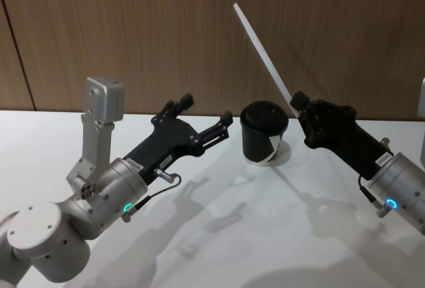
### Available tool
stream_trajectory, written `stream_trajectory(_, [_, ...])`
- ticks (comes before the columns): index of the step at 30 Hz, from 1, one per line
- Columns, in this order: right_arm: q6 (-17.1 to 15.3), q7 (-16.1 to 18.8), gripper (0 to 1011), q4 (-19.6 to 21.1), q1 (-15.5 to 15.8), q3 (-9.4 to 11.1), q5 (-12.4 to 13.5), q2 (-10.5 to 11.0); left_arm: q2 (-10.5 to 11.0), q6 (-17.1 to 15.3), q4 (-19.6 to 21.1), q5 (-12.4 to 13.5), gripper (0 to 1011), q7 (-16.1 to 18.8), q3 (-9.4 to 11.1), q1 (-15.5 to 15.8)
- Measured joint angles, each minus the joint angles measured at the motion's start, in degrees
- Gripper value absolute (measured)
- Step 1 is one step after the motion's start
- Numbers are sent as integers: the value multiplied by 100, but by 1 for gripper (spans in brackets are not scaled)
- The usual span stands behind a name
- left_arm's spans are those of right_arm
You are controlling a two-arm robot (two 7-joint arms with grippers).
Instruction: Pick up the straw with one hand, pass it to the other hand, and insert it into the cup.
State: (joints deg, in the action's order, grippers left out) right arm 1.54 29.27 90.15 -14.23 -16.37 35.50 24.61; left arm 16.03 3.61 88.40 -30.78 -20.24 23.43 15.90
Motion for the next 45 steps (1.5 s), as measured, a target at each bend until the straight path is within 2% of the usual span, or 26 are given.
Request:
stream_trajectory(14, [0,0,0,0,0,0,0,1,-437,6,-229,-985,1003,-537,-136,200])
stream_trajectory(15, [0,0,0,0,0,0,0,0,-499,-18,-288,-1099,1003,-595,-146,264])
stream_trajectory(24, [0,0,1,1,0,0,0,0,-739,-285,-627,-1606,1003,-779,-164,611])
stream_trajectory(28, [0,0,0,0,0,0,-1,1,-782,-435,-726,-1725,1003,-775,-157,725])
stream_trajectory(33, [0,0,0,0,0,0,0,1,-813,-801,-897,-1903,1003,-648,-119,936])
stream_trajectory(41, [0,0,0,1,0,0,-1,1,-808,-1300,-1115,-2081,1003,-439,-57,1190])
stream_trajectory(45, [0,0,0,1,0,0,-1,0,-808,-1441,-1215,-2140,1003,-412,-28,1300])
